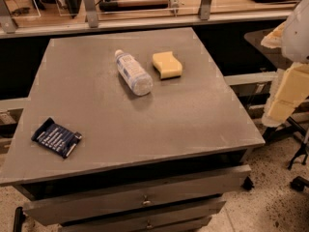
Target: Move blue plastic bottle near rxbar blueberry
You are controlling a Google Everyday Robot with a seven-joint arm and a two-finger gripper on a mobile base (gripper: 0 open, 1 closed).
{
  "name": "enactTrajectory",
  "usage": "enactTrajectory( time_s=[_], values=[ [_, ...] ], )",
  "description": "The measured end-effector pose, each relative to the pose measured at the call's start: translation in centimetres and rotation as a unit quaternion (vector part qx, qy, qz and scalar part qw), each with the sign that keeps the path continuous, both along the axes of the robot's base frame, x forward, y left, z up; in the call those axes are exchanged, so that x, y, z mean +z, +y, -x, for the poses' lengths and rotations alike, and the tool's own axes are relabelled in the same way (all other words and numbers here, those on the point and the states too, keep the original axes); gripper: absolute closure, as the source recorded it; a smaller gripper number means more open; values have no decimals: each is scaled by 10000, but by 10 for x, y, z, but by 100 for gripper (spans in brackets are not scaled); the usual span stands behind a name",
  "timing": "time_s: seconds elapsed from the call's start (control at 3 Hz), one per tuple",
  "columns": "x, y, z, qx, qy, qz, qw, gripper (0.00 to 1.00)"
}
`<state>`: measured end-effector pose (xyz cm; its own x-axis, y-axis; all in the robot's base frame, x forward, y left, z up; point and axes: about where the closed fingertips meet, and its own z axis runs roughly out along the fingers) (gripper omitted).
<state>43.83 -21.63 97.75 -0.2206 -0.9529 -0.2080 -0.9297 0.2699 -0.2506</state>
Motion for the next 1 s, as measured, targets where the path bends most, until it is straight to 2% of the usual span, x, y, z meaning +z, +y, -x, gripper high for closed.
enactTrajectory(
  time_s=[0.33,0.67,1.0],
  values=[
    [4,2,-2,-1,-75,-33,10000,0],
    [23,15,-22,80,-283,-297,9991,0],
    [44,52,-97,202,-466,-836,9952,0]
  ],
)
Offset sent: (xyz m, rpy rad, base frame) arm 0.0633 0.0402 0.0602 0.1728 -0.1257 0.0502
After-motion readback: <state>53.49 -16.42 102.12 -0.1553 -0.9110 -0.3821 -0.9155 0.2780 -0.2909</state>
